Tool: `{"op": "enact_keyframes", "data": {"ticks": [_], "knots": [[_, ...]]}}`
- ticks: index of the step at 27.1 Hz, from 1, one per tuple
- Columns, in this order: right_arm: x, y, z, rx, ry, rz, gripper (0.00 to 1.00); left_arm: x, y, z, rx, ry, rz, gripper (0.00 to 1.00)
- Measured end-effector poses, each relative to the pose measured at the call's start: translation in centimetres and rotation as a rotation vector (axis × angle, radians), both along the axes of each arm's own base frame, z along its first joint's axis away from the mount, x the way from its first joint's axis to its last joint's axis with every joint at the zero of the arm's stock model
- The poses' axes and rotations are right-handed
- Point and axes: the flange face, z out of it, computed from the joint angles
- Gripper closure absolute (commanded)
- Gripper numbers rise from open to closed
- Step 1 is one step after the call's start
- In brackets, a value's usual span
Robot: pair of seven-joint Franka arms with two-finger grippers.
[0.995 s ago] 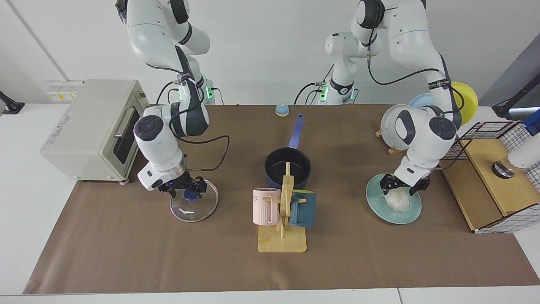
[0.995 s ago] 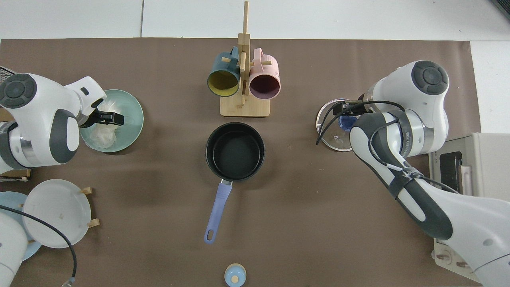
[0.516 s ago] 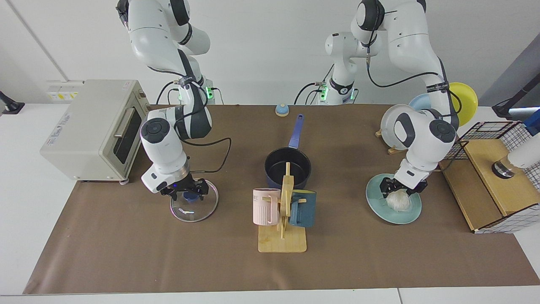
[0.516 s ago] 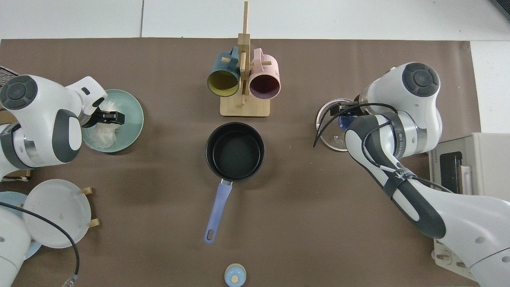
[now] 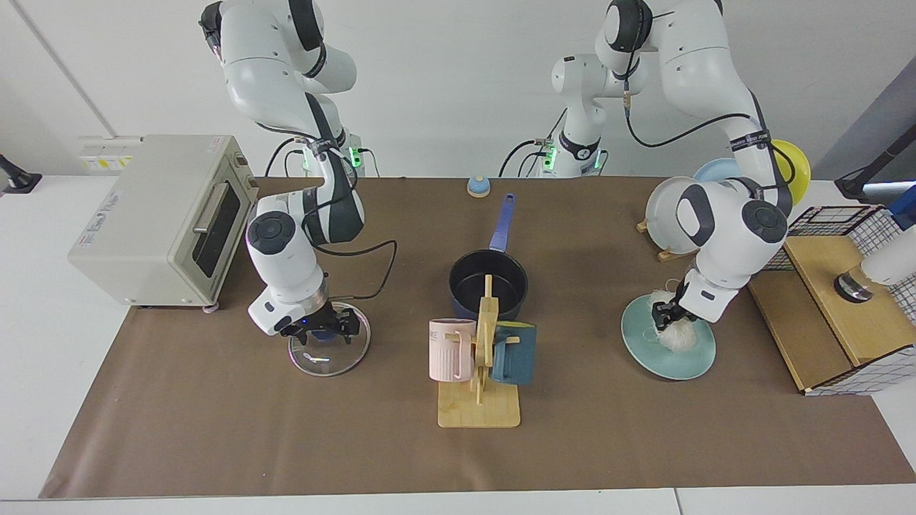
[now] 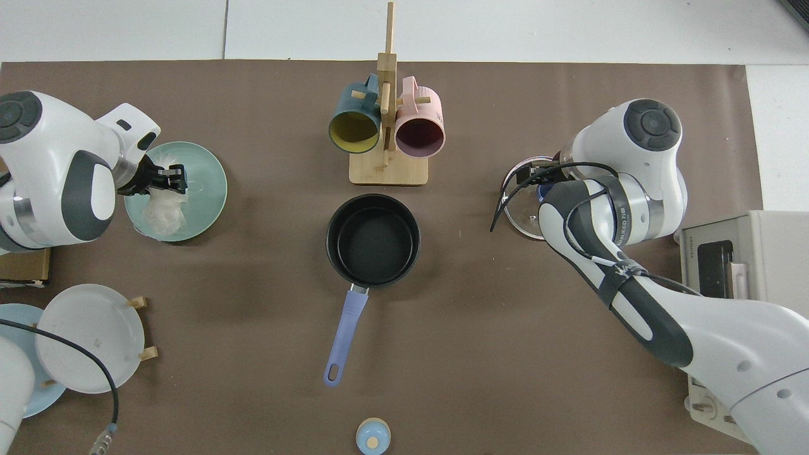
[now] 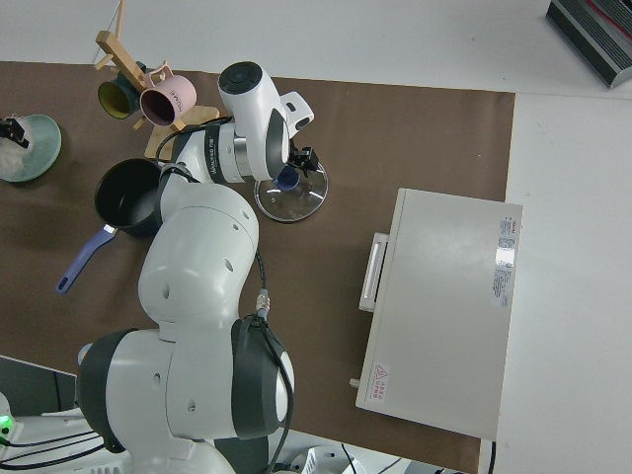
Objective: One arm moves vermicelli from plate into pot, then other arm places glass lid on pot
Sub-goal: 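Grasp the white vermicelli with the left gripper and lift it, then carry the vermicelli over the black pot and release it inside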
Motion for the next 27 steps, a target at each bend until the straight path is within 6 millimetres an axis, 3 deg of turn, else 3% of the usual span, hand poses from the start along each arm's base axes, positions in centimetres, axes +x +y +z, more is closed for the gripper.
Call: {"op": "enact_keyframes", "data": {"ticks": [4,8,14,16,18,20,22,25,27], "knots": [[0.1,0.0,-0.2,0.001,0.002,-0.001,0.28,0.4,-0.6,4.9,-0.007,-0.005,0.014,1.00],[0.1,0.1,-0.5,0.000,0.007,0.001,0.52,-0.8,-2.0,9.8,-0.021,-0.007,0.033,1.00],[0.0,-0.2,-0.6,-0.002,0.020,-0.002,0.54,-4.4,-6.4,16.9,-0.045,0.002,0.054,1.00],[0.0,-0.2,-0.6,-0.003,0.023,-0.002,0.51,-5.8,-8.4,18.7,-0.050,0.008,0.062,1.00],[0.0,-0.2,-0.6,-0.004,0.026,-0.002,0.39,-6.9,-10.6,20.1,-0.055,0.007,0.073,1.00],[0.0,-0.2,-0.6,-0.004,0.027,-0.002,0.36,-8.0,-13.2,21.2,-0.060,0.003,0.085,1.00],[0.0,-0.1,-0.6,-0.003,0.028,-0.002,0.33,-8.9,-16.0,21.7,-0.066,0.001,0.093,1.00],[-0.1,0.0,-0.6,-0.004,0.031,0.000,0.13,-10.4,-20.5,21.9,-0.074,0.004,0.096,1.00],[-0.1,0.1,-0.6,-0.004,0.033,0.001,0.12,-11.2,-23.1,21.7,-0.082,0.000,0.093,1.00]]}}
